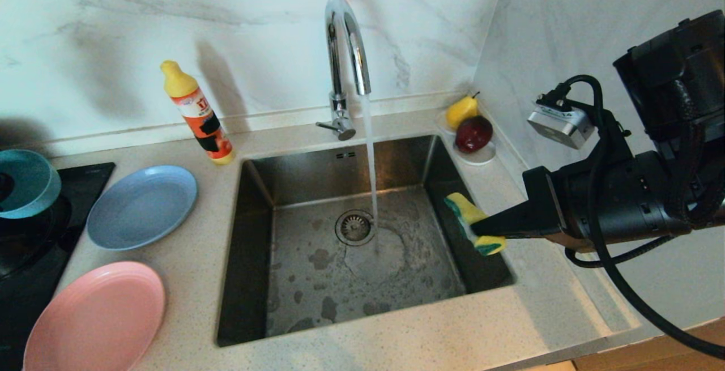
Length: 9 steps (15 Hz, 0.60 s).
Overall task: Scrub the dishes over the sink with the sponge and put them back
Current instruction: Place the bowl on the table
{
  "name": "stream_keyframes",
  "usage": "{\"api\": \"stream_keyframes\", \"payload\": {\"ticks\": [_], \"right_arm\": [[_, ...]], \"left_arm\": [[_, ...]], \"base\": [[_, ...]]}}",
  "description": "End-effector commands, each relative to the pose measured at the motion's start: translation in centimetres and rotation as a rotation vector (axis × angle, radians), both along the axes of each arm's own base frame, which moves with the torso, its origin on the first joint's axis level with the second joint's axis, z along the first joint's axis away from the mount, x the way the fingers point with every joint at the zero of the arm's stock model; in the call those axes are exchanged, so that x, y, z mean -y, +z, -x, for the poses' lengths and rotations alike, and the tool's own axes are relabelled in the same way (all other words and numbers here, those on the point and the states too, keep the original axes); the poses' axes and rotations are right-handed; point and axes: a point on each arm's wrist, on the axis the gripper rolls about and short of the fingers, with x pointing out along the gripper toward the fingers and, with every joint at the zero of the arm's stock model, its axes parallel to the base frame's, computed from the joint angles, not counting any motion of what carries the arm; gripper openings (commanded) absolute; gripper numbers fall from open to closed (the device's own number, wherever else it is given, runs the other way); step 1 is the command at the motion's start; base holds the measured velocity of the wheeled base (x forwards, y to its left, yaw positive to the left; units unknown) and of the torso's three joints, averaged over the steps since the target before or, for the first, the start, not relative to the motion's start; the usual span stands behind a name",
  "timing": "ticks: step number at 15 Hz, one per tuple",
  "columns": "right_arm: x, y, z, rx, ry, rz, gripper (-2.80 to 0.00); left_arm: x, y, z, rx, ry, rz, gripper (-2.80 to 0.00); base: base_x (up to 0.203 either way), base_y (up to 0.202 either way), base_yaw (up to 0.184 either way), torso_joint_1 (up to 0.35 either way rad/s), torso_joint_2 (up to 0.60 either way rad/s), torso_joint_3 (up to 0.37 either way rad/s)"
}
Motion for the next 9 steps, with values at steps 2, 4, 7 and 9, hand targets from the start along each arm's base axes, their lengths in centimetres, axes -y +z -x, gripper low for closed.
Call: {"api": "stream_keyframes", "payload": {"ticks": [2,4,7,9], "right_arm": [[0.2,0.0,0.2,-0.007,0.000,0.000,-2.80],[0.2,-0.1,0.3,-0.012,0.000,0.004,-2.80],[0.0,-0.2,0.2,-0.014,0.003,0.005,-2.80],[-0.1,0.0,0.0,-0.006,0.004,0.001,-2.80]], "left_arm": [[-2.8,-2.2,-0.2,0.001,0.044,0.075,-2.80],[-4.2,-2.7,-0.1,0.027,0.054,0.119,-2.80],[-4.9,-3.6,-0.3,0.005,0.086,0.187,-2.80],[-5.3,-3.9,-0.6,-0.004,0.107,0.222,-2.80]], "base": [[0.000,0.000,0.000,0.000,0.00,0.000],[0.000,0.000,0.000,0.000,0.00,0.000],[0.000,0.000,0.000,0.000,0.00,0.000],[0.000,0.000,0.000,0.000,0.00,0.000]]}}
